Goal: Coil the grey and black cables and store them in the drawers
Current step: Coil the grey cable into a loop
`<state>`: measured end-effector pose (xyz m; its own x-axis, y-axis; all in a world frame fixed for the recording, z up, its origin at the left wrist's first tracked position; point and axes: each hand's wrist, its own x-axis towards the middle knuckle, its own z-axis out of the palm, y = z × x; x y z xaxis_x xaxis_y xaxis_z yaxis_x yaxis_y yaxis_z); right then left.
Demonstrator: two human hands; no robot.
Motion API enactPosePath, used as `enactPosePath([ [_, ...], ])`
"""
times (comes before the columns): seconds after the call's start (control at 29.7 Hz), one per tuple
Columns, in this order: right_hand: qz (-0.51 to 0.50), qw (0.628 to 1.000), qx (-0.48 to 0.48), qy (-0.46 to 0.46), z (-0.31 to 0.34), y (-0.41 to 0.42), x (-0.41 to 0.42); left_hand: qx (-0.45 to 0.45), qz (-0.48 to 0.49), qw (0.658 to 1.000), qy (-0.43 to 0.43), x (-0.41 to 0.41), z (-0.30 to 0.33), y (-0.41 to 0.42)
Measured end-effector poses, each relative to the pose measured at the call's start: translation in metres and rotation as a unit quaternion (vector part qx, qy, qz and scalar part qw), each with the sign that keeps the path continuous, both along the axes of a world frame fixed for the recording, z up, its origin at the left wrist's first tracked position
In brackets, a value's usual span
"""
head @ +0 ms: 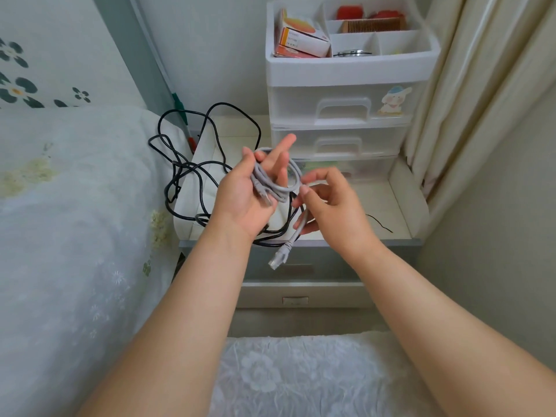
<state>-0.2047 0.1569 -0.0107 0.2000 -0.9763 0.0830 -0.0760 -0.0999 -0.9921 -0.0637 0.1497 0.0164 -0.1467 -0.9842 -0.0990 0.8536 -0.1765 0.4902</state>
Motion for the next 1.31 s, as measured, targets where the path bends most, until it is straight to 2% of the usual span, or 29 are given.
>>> enactPosePath([
  [0.07,0.017,0.999,-0.023,0.013,-0.003,0.0,0.002,0.015,0.021,0.999,0.043,0.002,0.001,0.001],
  [0.2,0.068,0.969,-0.138,0.19,-0.009,-0.007,-0.004,0.053,0.04,0.991,0.115,0.012,0.005,0.0],
  [0.24,0.073,0.965,-0.147,0.205,-0.008,-0.009,-0.006,0.064,0.033,0.989,0.127,0.015,0.004,0.0],
  [0.34,0.065,0.975,-0.142,0.158,0.001,-0.016,-0.014,0.084,0.014,0.99,0.109,0.016,0.004,0.002],
  [0.44,0.067,0.987,-0.102,0.102,0.007,-0.015,-0.015,0.076,0.016,0.997,0.013,0.006,0.003,0.006],
  [0.54,0.07,0.988,-0.094,0.102,0.006,-0.01,-0.01,0.075,0.014,0.996,-0.053,-0.002,0.004,0.005],
  [0.64,0.057,0.987,-0.096,0.114,0.006,-0.007,-0.005,0.069,0.025,0.996,-0.059,-0.002,0.003,0.002],
  [0.77,0.047,0.994,-0.063,0.07,0.004,-0.005,0.001,0.076,0.042,0.993,-0.081,-0.009,0.0,0.005],
  [0.84,0.042,0.993,-0.073,0.087,0.005,-0.004,0.001,0.094,0.058,0.991,-0.075,-0.012,0.0,0.007],
  [0.91,0.035,0.974,-0.141,0.174,0.004,-0.003,0.0,0.112,0.075,0.989,-0.064,-0.011,0.0,0.008],
  [1.01,0.017,0.899,-0.305,0.315,0.003,-0.001,0.003,0.127,0.073,0.986,-0.073,-0.007,-0.003,0.008],
  [1.11,-0.018,0.819,-0.449,0.356,0.003,0.001,0.008,0.129,0.051,0.981,-0.132,-0.006,-0.003,0.007],
  [1.15,-0.028,0.816,-0.463,0.346,0.002,0.002,0.01,0.126,0.041,0.973,-0.189,-0.007,-0.002,0.007],
  [1.18,-0.021,0.843,-0.432,0.321,0.003,0.005,0.012,0.125,0.039,0.956,-0.261,-0.009,-0.002,0.007],
  [1.25,0.024,0.937,-0.271,0.219,0.006,0.006,0.013,0.106,0.053,0.907,-0.403,-0.01,-0.001,0.007],
  [1.28,0.044,0.965,-0.191,0.174,0.007,0.006,0.012,0.092,0.047,0.88,-0.463,-0.01,0.001,0.008],
  [1.31,0.052,0.977,-0.146,0.147,0.008,0.005,0.009,0.079,0.029,0.862,-0.499,-0.009,0.0,0.007],
])
